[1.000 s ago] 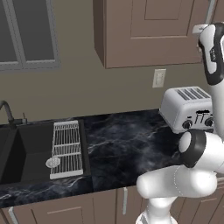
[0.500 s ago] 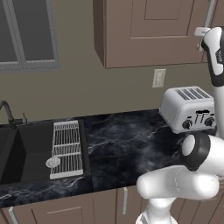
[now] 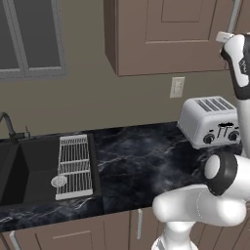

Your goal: The dining table condiment station is running low on mustard. Refill the condiment station by opening the cabinet and taking the mustard from the cabinet and placing it on the dining table.

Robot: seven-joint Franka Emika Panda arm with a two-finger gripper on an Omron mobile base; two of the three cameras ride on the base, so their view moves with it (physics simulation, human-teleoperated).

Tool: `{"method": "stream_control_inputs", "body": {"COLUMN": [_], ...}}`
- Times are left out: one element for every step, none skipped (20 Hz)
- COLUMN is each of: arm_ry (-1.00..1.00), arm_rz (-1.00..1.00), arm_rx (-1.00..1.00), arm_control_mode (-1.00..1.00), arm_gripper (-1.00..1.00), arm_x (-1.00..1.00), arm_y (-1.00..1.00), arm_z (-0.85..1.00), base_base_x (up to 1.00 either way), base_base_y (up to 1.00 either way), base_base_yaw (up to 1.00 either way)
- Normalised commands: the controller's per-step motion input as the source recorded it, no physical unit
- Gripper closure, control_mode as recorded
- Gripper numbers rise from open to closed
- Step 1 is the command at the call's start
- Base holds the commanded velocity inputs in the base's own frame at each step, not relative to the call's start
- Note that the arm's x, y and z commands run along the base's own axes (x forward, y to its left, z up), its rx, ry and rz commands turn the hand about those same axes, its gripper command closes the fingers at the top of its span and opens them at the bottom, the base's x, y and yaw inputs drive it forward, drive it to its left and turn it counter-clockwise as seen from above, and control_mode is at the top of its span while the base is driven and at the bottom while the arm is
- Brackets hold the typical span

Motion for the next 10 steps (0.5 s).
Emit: {"method": "stream_control_inputs", "body": {"arm_ry": [0.24,0.22,0.2,0.19,0.17,0.17,0.14,0.13,0.09,0.06], "arm_rz": [0.03,0.05,0.07,0.07,0.07,0.07,0.07,0.06,0.05,0.05], "arm_rx": [-0.14,-0.15,-0.16,-0.16,-0.15,-0.14,-0.13,-0.12,-0.08,-0.06], "arm_control_mode": [-1.0,-1.0,-1.0,-1.0,-1.0,-1.0,-1.0,-1.0,-1.0,-1.0], "arm_gripper": [1.0,1.0,1.0,1.0,1.0,1.0,1.0,1.0,1.0,1.0], "arm_x": [0.0,0.0,0.0,-0.09,-0.21,-0.29,-0.4,-0.46,-0.59,-0.68], "arm_y": [0.42,0.44,0.36,0.27,0.17,0.04,0.0,0.0,0.0,-0.06], "arm_z": [0.25,0.32,0.34,0.34,0.3,0.28,0.24,0.21,0.13,0.01], "base_base_x": [0.0,0.0,0.0,0.0,0.0,0.0,0.0,0.0,0.0,0.0], "base_base_y": [0.0,0.0,0.0,0.0,0.0,0.0,0.0,0.0,0.0,0.0], "base_base_yaw": [0.0,0.0,0.0,0.0,0.0,0.0,0.0,0.0,0.0,0.0]}}
